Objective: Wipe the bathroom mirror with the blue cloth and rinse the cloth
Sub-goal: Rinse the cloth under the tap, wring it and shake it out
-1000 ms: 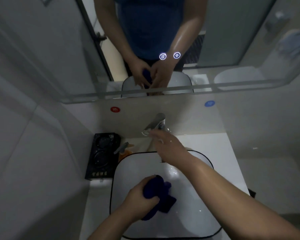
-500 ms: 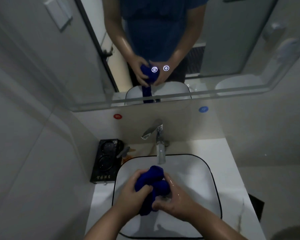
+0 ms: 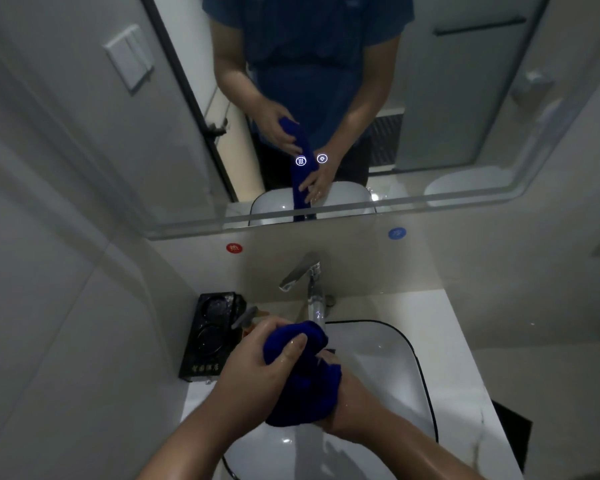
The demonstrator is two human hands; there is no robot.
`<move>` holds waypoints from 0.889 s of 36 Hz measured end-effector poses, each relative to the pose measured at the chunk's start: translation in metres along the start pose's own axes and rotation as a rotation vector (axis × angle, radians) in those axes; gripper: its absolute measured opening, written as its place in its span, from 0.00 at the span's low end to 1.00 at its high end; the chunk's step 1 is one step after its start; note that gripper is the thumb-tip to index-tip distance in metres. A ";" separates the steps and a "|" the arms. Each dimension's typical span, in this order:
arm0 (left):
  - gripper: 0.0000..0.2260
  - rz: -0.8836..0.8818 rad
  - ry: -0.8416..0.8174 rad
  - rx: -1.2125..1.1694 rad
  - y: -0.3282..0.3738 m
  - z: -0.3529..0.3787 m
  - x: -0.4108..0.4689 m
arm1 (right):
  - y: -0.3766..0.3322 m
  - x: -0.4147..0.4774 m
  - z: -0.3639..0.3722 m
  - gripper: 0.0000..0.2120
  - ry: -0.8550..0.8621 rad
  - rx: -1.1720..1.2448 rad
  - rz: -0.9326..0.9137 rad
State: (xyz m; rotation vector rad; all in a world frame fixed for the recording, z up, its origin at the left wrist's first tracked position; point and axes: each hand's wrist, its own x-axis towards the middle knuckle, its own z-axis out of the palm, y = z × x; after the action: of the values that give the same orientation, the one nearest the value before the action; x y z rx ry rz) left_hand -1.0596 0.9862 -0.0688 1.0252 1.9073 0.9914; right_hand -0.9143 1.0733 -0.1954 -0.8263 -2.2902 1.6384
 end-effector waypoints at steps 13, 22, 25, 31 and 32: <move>0.18 0.114 -0.130 0.187 0.015 -0.013 -0.008 | -0.031 0.004 -0.039 0.30 -0.181 -0.132 0.067; 0.22 -0.105 -0.185 0.286 -0.023 -0.023 -0.002 | -0.041 0.005 -0.058 0.10 -0.066 0.100 0.279; 0.35 -0.170 -0.230 0.315 -0.039 -0.020 -0.001 | -0.052 0.005 -0.062 0.09 0.004 0.199 0.305; 0.40 -0.080 -0.215 0.203 -0.061 0.018 0.002 | -0.088 -0.002 -0.050 0.07 -0.030 0.154 0.186; 0.39 -0.094 -0.206 0.130 -0.068 0.027 0.002 | -0.093 -0.003 -0.046 0.11 -0.055 0.151 0.180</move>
State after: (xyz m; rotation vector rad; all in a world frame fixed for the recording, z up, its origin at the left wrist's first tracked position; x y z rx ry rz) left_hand -1.0581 0.9691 -0.1403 1.0578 1.8490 0.6887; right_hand -0.9194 1.0878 -0.0924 -0.9869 -2.1476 1.9058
